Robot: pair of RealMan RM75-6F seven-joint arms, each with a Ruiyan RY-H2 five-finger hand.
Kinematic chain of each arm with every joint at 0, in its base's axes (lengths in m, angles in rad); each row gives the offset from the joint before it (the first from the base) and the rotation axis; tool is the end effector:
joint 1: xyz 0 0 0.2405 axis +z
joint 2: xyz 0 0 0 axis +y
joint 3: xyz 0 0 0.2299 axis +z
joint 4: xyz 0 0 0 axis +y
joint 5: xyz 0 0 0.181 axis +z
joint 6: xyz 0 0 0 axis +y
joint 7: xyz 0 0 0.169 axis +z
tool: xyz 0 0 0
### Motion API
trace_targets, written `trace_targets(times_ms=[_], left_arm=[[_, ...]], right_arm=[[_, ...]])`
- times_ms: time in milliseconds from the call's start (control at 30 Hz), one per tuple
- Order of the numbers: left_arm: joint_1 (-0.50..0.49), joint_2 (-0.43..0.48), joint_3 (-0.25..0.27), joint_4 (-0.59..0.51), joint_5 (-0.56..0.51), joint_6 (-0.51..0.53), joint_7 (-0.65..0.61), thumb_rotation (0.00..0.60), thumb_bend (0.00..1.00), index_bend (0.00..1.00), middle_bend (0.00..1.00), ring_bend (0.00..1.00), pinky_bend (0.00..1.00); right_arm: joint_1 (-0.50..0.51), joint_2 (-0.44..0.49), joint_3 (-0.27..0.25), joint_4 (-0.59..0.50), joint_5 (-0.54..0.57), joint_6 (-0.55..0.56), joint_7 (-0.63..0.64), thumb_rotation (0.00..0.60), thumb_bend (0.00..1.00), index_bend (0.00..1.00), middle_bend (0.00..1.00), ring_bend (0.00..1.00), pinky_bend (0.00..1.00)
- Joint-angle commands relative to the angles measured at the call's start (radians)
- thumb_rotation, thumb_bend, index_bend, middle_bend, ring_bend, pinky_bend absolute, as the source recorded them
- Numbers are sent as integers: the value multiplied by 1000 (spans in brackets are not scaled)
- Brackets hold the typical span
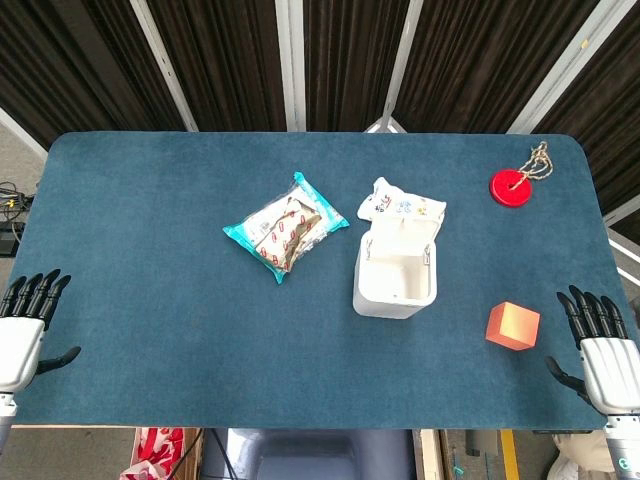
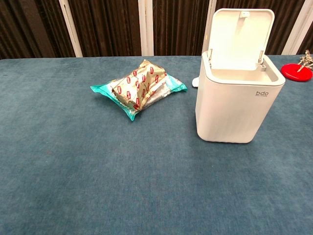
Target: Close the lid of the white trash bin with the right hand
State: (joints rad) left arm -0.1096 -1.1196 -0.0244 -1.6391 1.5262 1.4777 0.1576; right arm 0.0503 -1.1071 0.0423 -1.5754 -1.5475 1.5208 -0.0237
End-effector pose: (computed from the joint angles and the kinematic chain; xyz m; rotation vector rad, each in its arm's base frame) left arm -0.2649 0.2030 0.1648 -1.4822 -0.7974 -0.8218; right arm -0.2806 -0.1910 0.1818 1.4102 -0.8290 0.8686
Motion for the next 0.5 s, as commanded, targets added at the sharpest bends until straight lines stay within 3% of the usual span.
trace_targets(times_ms=[33,500], left_arm=[[0,0,0,0,0,0,0,600,0,0,0,0,0],[5,4,-2,-1,-3,9,-11,600,0,0,0,0,0]], right_arm=[[0,0,0,0,0,0,0,600,261,0,0,0,0],[14,15,7,-50,-28,3,10,600,261,0,0,0,0]])
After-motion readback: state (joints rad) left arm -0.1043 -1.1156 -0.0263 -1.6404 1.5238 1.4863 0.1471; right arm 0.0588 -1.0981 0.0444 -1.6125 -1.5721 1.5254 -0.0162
